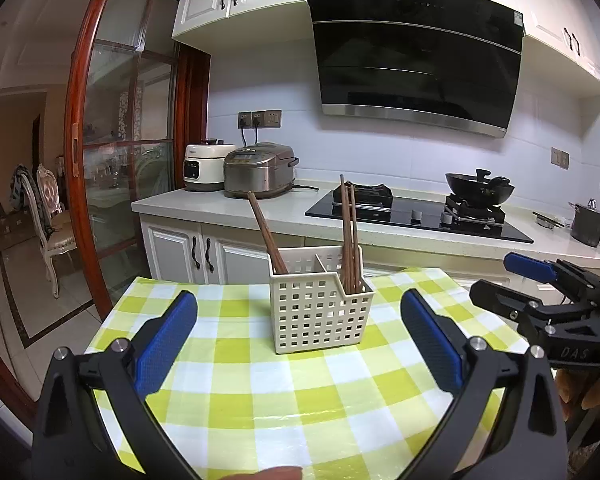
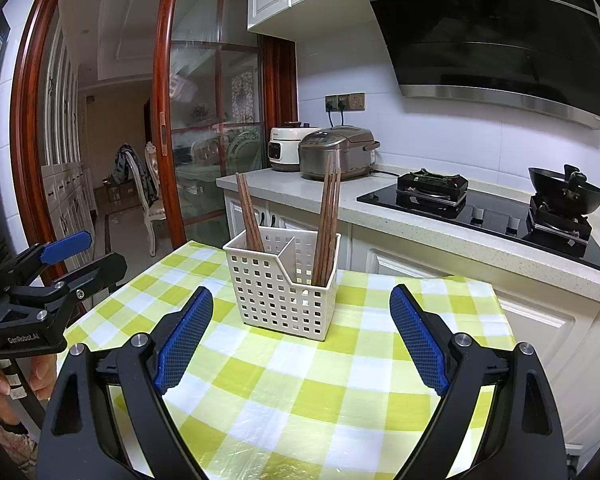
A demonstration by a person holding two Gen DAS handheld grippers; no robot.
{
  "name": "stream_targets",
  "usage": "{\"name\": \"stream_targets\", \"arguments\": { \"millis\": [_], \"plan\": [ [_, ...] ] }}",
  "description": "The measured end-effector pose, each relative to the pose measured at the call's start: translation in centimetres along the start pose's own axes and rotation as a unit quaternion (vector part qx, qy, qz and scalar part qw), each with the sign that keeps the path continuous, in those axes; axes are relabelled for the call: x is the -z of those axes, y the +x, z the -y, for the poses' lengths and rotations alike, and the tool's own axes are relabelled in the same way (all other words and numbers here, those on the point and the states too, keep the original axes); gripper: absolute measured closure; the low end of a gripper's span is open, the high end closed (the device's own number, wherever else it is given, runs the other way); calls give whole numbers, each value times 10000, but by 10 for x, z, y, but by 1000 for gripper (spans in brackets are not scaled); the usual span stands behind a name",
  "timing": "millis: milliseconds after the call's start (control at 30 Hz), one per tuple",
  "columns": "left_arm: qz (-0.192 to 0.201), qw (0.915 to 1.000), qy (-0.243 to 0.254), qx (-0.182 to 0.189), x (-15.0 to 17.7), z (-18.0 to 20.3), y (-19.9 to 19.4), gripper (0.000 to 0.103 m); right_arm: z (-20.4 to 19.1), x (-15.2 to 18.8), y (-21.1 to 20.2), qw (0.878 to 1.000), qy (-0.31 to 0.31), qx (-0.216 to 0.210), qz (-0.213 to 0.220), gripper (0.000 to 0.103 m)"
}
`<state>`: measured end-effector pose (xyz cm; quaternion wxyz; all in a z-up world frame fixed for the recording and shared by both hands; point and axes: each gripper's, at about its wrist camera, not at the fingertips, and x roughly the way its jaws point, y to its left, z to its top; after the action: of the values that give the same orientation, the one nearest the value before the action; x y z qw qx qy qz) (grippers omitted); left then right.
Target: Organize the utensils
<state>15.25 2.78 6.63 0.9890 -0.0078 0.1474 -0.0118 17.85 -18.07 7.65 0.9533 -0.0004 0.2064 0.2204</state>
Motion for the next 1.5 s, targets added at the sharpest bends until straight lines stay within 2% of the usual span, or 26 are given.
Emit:
{"name": "stream_targets", "arguments": {
  "millis": [1500],
  "plan": [
    [-30,10000,30,29,7,3,-1,4,-3,2,-1,10000,49,-3,13,18]
  ]
}}
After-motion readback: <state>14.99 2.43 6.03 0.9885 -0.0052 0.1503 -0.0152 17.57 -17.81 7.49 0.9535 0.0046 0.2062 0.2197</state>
